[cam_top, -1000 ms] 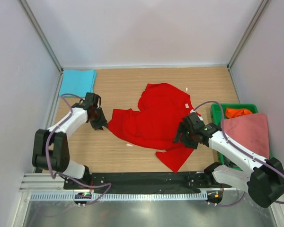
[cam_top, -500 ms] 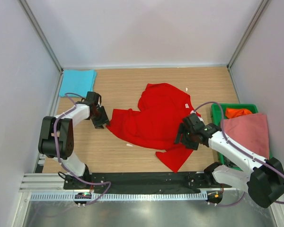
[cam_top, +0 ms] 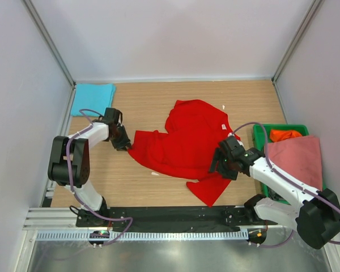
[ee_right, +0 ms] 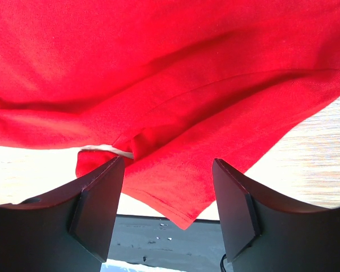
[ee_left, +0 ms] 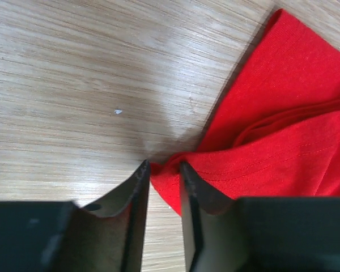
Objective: Fold and stack the t-shirts
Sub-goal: Flatten the tshirt out
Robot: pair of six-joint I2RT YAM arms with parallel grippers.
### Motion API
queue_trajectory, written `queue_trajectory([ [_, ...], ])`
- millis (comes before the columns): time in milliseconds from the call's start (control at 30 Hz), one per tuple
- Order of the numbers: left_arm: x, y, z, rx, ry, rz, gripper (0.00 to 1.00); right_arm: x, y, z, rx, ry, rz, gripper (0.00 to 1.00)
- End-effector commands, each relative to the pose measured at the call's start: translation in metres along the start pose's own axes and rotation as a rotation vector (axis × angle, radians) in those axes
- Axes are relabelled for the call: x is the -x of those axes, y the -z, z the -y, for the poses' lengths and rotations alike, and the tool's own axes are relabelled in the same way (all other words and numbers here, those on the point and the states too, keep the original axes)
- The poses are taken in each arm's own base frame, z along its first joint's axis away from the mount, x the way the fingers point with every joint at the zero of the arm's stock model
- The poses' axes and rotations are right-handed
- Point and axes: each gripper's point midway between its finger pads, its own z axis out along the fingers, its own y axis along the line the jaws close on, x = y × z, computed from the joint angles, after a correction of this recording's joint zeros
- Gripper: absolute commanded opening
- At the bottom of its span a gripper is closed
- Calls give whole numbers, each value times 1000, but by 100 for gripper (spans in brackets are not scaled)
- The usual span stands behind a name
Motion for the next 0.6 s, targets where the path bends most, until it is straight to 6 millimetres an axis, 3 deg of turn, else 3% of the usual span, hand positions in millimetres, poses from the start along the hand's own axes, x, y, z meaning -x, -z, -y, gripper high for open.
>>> queue_trajectory([
  [0,-15,-15,-18,74,-29,-34,27,1,2,-2,12,-14,10,69],
  [100,-16,-14,-19,71,-25,-21,15,-1,0,1,11,-23,9,69],
  [133,-16,-12,-21,82,-25,-18,6,-4,0,-1,23,-25,-6,69],
  [200,-13,-3,-20,83,-31,0,1,-15,-2,-1,38,-23,-54,69],
  [367,-6,34,-17,85,-60,54,0,-46,-6,5,33,26,-174,73],
  [500,-9,64,-10,35,-61,102,0,-63,6,9,49,28,-195,73],
  [567,-15,70,-10,20,-50,101,0,-82,6,11,71,1,-258,65],
])
